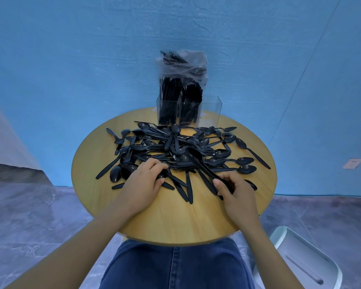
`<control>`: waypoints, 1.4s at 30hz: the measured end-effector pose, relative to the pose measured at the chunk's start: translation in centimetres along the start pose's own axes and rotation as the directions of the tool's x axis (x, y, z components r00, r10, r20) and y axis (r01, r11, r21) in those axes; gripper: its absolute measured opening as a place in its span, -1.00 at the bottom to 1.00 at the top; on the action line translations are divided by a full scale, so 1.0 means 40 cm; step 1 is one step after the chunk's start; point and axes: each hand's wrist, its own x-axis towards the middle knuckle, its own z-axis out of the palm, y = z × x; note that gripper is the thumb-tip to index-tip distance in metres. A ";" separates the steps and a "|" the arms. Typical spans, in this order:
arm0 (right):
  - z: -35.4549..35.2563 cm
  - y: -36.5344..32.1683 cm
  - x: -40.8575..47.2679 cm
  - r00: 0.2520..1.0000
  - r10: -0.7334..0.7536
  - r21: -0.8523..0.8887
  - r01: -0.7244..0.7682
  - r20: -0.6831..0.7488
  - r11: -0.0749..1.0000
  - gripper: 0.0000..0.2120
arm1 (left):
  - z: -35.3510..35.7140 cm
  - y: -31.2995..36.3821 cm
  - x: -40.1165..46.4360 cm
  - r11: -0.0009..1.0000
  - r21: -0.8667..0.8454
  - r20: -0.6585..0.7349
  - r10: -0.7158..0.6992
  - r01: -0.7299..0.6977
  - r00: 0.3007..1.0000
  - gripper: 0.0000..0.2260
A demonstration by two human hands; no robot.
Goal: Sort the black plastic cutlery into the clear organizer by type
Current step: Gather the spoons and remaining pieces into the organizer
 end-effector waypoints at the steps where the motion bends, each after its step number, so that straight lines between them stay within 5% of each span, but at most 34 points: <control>1: 0.000 0.002 0.000 1.000 -0.003 -0.002 0.003 -0.010 1.000 -0.85 | 0.000 0.000 0.004 1.000 -0.005 0.004 0.002 -0.002 1.000 -0.65; 7: 0.006 0.002 -0.002 1.000 -0.014 -0.061 0.016 0.023 0.998 -0.92 | 0.009 -0.012 0.025 0.998 -0.016 0.042 0.055 -0.054 0.998 -0.80; 17: 0.007 0.004 -0.001 1.000 -0.004 -0.058 0.005 0.022 0.998 -0.92 | 0.012 -0.007 0.052 0.983 -0.145 -0.138 0.093 -0.113 0.986 -0.91; 26: -0.027 -0.020 0.042 0.993 0.111 0.243 -0.099 -0.033 0.965 -0.81 | -0.082 -0.001 0.075 0.933 -0.224 -0.398 0.176 -0.281 0.900 -0.80; 32: -0.015 -0.057 0.059 0.971 0.237 0.491 -0.216 0.019 0.844 -0.87 | -0.078 -0.004 0.055 0.931 -0.208 -0.356 0.213 -0.299 0.910 -0.86; 39: 0.006 -0.055 0.054 0.961 0.276 0.472 -0.256 0.028 0.844 -0.88 | -0.073 0.002 0.037 0.890 -0.415 -0.196 0.115 -0.188 0.974 -0.71; 42: 0.008 -0.053 0.052 0.961 0.275 0.458 -0.259 0.033 0.850 -0.88 | -0.067 0.008 0.044 0.896 -0.427 -0.175 0.051 -0.123 0.983 -0.87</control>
